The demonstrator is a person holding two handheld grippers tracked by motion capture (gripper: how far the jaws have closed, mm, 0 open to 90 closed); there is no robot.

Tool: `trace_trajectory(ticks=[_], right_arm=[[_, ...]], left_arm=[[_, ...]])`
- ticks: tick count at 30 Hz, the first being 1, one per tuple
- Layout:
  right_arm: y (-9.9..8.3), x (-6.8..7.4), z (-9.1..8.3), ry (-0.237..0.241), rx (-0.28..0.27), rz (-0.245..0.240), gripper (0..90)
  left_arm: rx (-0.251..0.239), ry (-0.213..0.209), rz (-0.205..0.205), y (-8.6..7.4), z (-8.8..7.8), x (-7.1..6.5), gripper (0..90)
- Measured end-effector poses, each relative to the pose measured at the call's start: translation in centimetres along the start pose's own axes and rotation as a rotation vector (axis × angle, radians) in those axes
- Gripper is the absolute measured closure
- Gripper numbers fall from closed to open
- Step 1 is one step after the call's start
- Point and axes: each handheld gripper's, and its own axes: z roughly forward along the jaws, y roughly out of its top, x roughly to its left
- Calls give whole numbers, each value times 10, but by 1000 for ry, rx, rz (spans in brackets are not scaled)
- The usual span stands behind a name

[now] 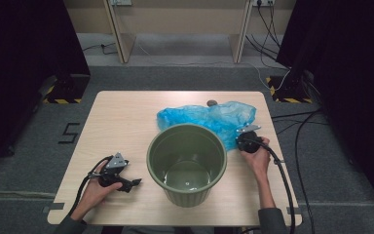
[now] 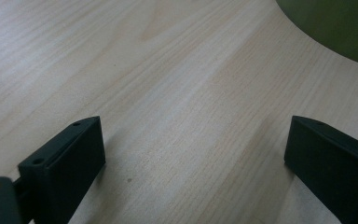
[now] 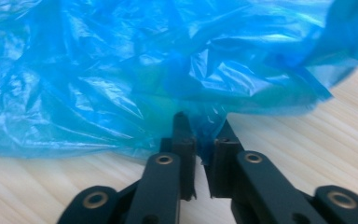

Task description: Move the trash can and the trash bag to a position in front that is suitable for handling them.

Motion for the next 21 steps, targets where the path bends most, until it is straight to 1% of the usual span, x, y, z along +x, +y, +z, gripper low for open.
trace_trajectory(ticks=[1,2,3,4,5,6,7,8,9,10,11,12,13,14,15,16,17,18,19,20,21], right_arm=[[-5,-12,-5,-29,21,9,782],[-5,-12,-5,-29,21,9,782],[-9,-25,-10,-51,33,31,674],[-9,-25,-10,-51,33,31,674],[-9,-28,-14,-70,39,58,584],[-8,-29,-27,-113,-5,125,478],[-8,-29,-27,-113,-5,125,478],[-8,-27,-34,-108,-53,193,421],[-8,-23,-40,-104,-75,220,372],[-7,-17,-47,-102,-91,221,356],[-7,-4,-54,-74,-122,211,329],[-7,-4,-54,-74,-122,211,329],[-7,5,-55,-43,-131,211,319],[-6,15,-55,-3,-143,205,314],[-5,30,-50,65,-164,204,304],[-5,30,-50,65,-164,204,304],[-4,38,-41,121,-166,210,285],[-4,38,-41,121,-166,210,285],[-3,47,-29,123,-159,187,267],[-2,51,-24,116,-147,170,257],[-2,51,-24,116,-147,170,257]], left_arm=[[0,1,0,0,0,0,37],[0,1,0,0,0,0,37],[0,1,1,0,0,0,35],[0,1,1,0,0,0,35],[0,1,1,0,0,0,35],[0,1,0,0,0,0,35],[1,1,1,0,0,0,35],[1,1,0,0,0,0,34],[1,1,1,0,0,0,33],[1,1,1,0,0,0,33],[1,1,1,0,0,0,33],[1,1,1,0,0,0,33],[1,2,1,0,1,0,33],[2,1,1,0,1,0,32],[1,1,1,0,1,0,31],[1,1,1,0,1,0,31],[2,1,2,0,1,0,31],[2,1,2,0,1,0,31],[4,1,3,0,0,0,31],[4,1,4,1,1,1,31],[4,1,4,1,1,1,31]])
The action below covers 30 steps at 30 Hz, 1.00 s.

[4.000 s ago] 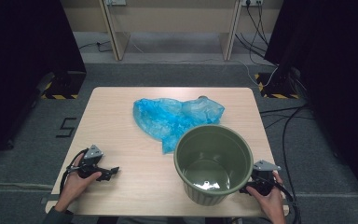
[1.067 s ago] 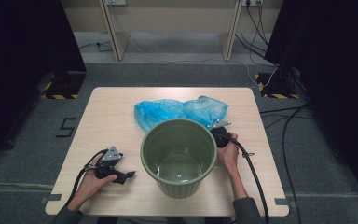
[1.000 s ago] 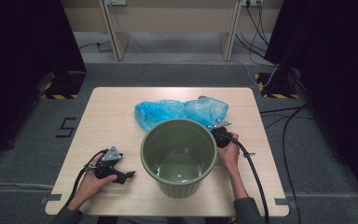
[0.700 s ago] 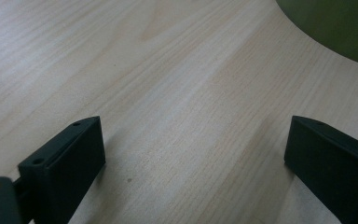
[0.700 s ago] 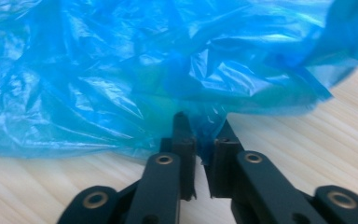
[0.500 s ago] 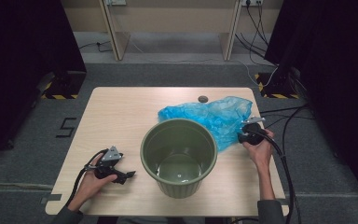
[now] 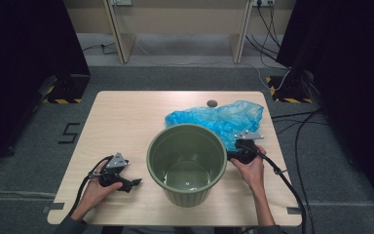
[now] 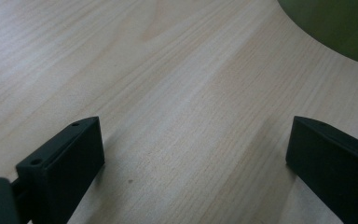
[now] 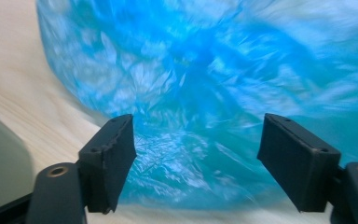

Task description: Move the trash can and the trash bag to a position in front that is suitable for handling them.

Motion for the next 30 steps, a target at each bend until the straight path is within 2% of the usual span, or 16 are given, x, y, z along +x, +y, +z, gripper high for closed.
trace_trajectory(ticks=[2,4,5,6,7,9,11,14,16,17,18,20,22,24,27,30], right_arm=[[-3,5,14,9,25,-18,256],[-4,6,18,7,32,-25,279],[-6,6,22,6,45,-31,350],[-9,6,26,6,63,-66,520],[-9,6,26,6,63,-66,520],[-11,6,25,1,67,-97,681],[-11,4,21,-32,87,-142,760],[-14,-8,10,-39,98,-145,816],[-20,-24,0,-64,100,-138,814],[-20,-24,0,-64,100,-138,814],[-27,-40,-9,-90,117,-133,783],[-32,-52,-16,-105,127,-123,672],[-35,-61,-26,-135,105,-71,534],[-33,-61,-37,-161,63,-25,445],[-24,-54,-46,-161,0,14,357],[-12,-37,-46,-130,-34,-7,325]], left_arm=[[-1,0,-2,0,0,0,29],[-1,3,-4,0,0,0,28],[0,3,-4,0,1,0,27],[0,3,-5,0,1,0,26],[0,3,-5,0,1,0,26],[0,3,-4,0,1,0,26],[0,3,-5,0,1,0,26],[0,3,-5,0,1,0,26],[-1,4,-5,0,1,0,26],[-1,4,-5,0,1,0,26],[0,3,-5,0,1,0,26],[0,3,-5,0,1,0,26],[1,3,-4,0,1,0,26],[1,4,-5,1,1,0,25],[1,4,-6,1,1,0,23],[1,4,-6,1,1,0,24]])
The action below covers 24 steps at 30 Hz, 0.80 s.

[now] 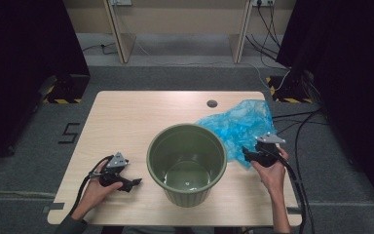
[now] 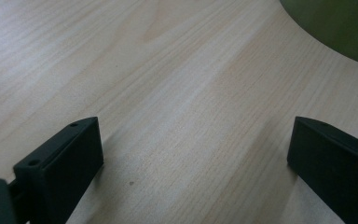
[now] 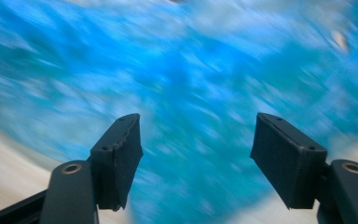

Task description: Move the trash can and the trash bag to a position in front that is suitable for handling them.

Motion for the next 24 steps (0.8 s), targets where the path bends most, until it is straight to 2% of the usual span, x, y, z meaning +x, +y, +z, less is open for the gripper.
trace_trajectory(ticks=[2,6,12,16,17,18,20,21,24], right_arm=[[7,12,5,30,-14,-16,318],[15,28,25,71,-6,-4,307],[11,39,59,91,72,-1,323],[3,38,70,68,121,-52,541],[2,36,69,90,110,-45,625],[1,34,67,98,112,-45,666],[-2,29,63,91,117,-61,772],[-2,29,63,91,117,-61,772],[-9,20,55,94,115,-51,849]], left_arm=[[0,0,-1,0,0,0,23],[-1,0,-1,0,0,0,24],[0,0,0,0,0,0,24],[1,0,2,0,0,0,24],[1,0,2,0,0,0,24],[0,0,0,0,0,0,24],[0,0,0,0,0,0,24],[0,0,0,0,0,0,24],[0,0,0,0,0,0,24]])
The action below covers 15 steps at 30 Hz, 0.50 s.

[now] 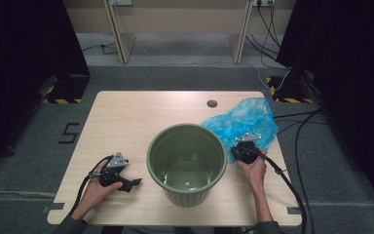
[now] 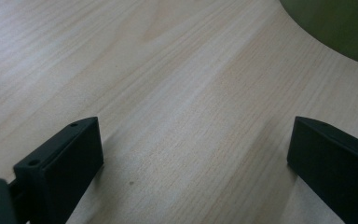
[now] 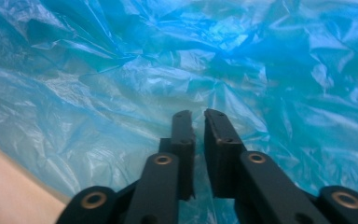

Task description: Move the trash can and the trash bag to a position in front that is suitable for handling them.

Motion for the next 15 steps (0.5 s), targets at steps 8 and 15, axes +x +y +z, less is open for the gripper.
trace_trajectory(ticks=[8,15], right_arm=[[-20,-32,-28,-49,25,-21,818],[-14,-25,-54,-68,-80,75,449]], left_arm=[[0,0,0,0,0,0,23],[0,1,1,0,0,0,21]])
